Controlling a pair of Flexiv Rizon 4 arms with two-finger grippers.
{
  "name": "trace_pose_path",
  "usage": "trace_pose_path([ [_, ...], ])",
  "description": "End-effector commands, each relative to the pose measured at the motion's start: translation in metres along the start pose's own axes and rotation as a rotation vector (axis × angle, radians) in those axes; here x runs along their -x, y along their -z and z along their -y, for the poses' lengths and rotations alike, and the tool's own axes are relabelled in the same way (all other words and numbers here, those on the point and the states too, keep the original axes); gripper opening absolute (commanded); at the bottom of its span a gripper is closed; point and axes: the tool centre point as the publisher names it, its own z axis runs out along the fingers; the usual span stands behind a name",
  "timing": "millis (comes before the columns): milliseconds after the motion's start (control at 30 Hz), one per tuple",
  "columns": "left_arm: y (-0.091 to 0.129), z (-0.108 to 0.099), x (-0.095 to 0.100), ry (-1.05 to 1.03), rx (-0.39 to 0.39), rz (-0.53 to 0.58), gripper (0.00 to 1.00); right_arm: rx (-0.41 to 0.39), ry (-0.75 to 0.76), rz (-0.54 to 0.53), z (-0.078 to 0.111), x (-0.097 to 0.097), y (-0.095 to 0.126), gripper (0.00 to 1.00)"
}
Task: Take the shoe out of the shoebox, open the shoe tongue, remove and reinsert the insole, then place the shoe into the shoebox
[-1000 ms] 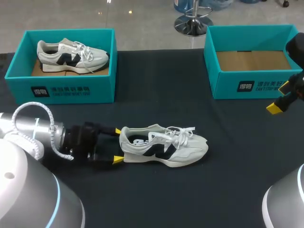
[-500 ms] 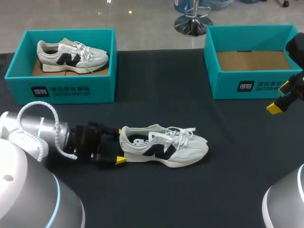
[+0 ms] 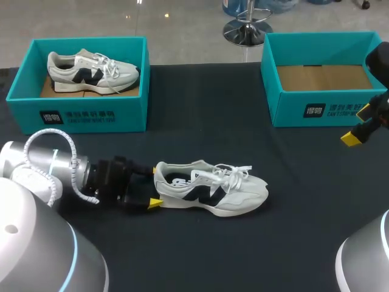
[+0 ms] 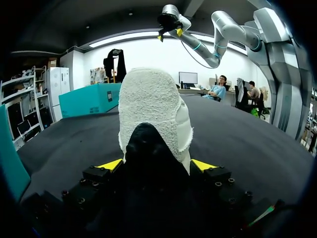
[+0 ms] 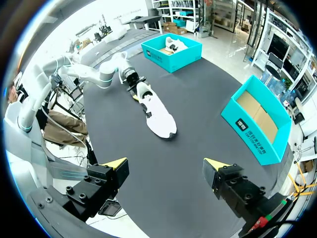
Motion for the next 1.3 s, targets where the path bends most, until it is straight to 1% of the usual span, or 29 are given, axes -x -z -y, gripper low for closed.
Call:
trace_pose_path([
  [33,-0.003,-0.004,-0.004,-0.003,0.012,0.000,0.00,-0.005,0.000,-0.003,-0.002,0.002,-0.001,1.00],
  [100,-0.002,-0.003,-0.005,-0.009,0.028,0.003,0.00,-0.005,0.000,-0.003,-0.002,0.002,-0.001,1.00],
  [133,-0.001,-0.002,-0.007,-0.014,0.026,-0.011,0.00,-0.005,0.000,-0.003,-0.002,0.002,-0.001,1.00],
  [1033,-0.001,-0.002,-0.007,-0.014,0.026,-0.011,0.00,-0.005,0.000,-0.003,-0.002,0.002,-0.001,1.00],
  [1100,-0.001,-0.002,-0.007,-0.014,0.026,-0.011,0.00,-0.050,-0.007,-0.002,-0.020,0.000,-0.004,1.00],
  [1167,-0.001,-0.002,-0.007,-0.014,0.026,-0.011,0.00,-0.124,-0.031,0.027,-0.038,-0.005,-0.011,1.00],
  [1200,-0.001,-0.002,-0.007,-0.014,0.026,-0.011,0.00,-0.143,-0.061,0.038,-0.043,-0.007,-0.014,1.00],
  [1233,-0.001,-0.002,-0.007,-0.014,0.026,-0.011,0.00,-0.163,-0.082,0.049,-0.054,-0.011,-0.021,1.00],
  [1267,-0.001,-0.002,-0.007,-0.014,0.026,-0.011,0.00,-0.199,-0.107,0.064,-0.063,-0.015,-0.029,1.00],
  [1300,-0.001,-0.002,-0.007,-0.014,0.026,-0.011,0.00,-0.212,-0.131,0.074,-0.069,-0.017,-0.035,1.00],
])
